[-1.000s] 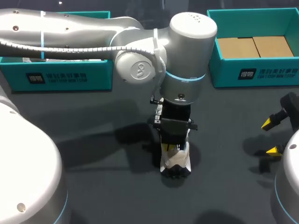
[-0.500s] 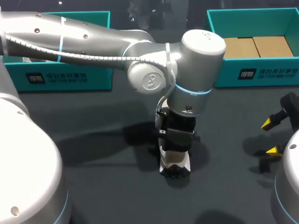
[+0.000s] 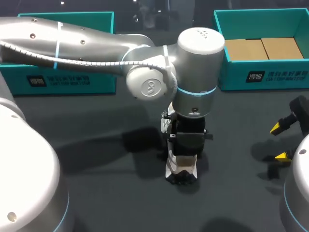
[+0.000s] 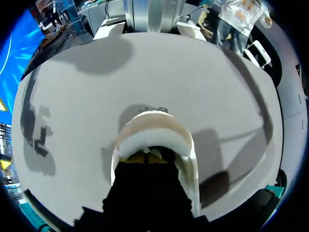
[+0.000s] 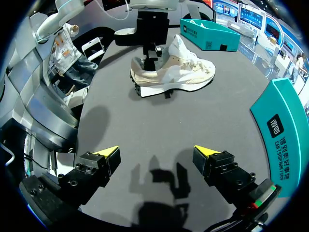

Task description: Take the shoe out of the shoebox, open the shoe tongue, remove and reinsert the insole, then place the shoe into the shoebox

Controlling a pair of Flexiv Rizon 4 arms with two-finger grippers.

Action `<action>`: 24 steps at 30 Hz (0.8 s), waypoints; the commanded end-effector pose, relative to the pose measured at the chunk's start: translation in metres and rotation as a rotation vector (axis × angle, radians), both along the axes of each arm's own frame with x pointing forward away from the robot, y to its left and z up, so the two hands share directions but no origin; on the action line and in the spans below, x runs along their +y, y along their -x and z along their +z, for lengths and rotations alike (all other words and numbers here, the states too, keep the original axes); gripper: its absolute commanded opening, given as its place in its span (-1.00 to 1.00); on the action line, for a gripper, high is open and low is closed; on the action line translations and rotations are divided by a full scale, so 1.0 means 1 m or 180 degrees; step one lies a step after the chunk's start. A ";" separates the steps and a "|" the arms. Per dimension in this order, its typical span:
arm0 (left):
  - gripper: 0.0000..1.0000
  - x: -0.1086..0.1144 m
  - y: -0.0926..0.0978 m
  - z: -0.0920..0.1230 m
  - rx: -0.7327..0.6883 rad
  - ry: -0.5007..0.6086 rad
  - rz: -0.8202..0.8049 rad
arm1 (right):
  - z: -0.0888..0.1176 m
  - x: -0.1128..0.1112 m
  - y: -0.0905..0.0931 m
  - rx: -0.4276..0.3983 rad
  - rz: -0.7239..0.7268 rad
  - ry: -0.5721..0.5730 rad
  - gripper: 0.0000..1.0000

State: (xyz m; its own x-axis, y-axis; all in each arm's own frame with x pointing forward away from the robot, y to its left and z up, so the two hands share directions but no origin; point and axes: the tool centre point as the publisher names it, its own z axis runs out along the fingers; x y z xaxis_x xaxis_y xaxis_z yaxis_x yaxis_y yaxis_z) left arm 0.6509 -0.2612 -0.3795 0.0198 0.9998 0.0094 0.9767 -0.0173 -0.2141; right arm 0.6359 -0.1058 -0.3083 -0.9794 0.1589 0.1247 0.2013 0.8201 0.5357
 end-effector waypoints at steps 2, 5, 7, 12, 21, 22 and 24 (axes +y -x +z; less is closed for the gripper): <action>-1.00 0.005 0.003 -0.001 0.0108 0.0422 0.0100 | 0.000 0.000 0.002 -0.0007 -0.0003 0.0006 1.00; -1.00 -0.003 0.002 -0.011 0.0208 0.0466 0.0078 | 0.000 0.000 0.002 -0.0007 -0.0003 0.0006 1.00; -1.00 -0.007 0.002 -0.017 0.0222 0.0451 0.0071 | 0.000 0.000 0.002 -0.0007 -0.0003 0.0006 1.00; -1.00 -0.006 -0.007 -0.029 0.0164 0.0368 0.0103 | 0.000 0.000 0.002 -0.0007 -0.0003 0.0006 1.00; -1.00 0.009 -0.020 -0.014 0.0008 0.0368 0.0202 | 0.000 0.000 0.002 -0.0007 -0.0003 0.0006 1.00; -1.00 0.010 -0.021 -0.009 -0.0028 0.0371 0.0199 | 0.000 0.000 0.002 -0.0007 -0.0003 0.0006 1.00; -1.00 0.012 -0.022 0.000 -0.0083 0.0368 0.0193 | 0.000 0.000 0.002 -0.0007 -0.0003 0.0006 1.00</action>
State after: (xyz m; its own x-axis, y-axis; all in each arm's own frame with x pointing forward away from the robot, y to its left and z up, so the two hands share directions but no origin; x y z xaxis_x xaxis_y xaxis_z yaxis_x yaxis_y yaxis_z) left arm 0.6750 -0.2606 -0.3941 -0.0395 0.9941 -0.1012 0.9786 0.0180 -0.2050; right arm 0.6359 -0.1058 -0.3083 -0.9794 0.1589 0.1247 0.2013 0.8200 0.5357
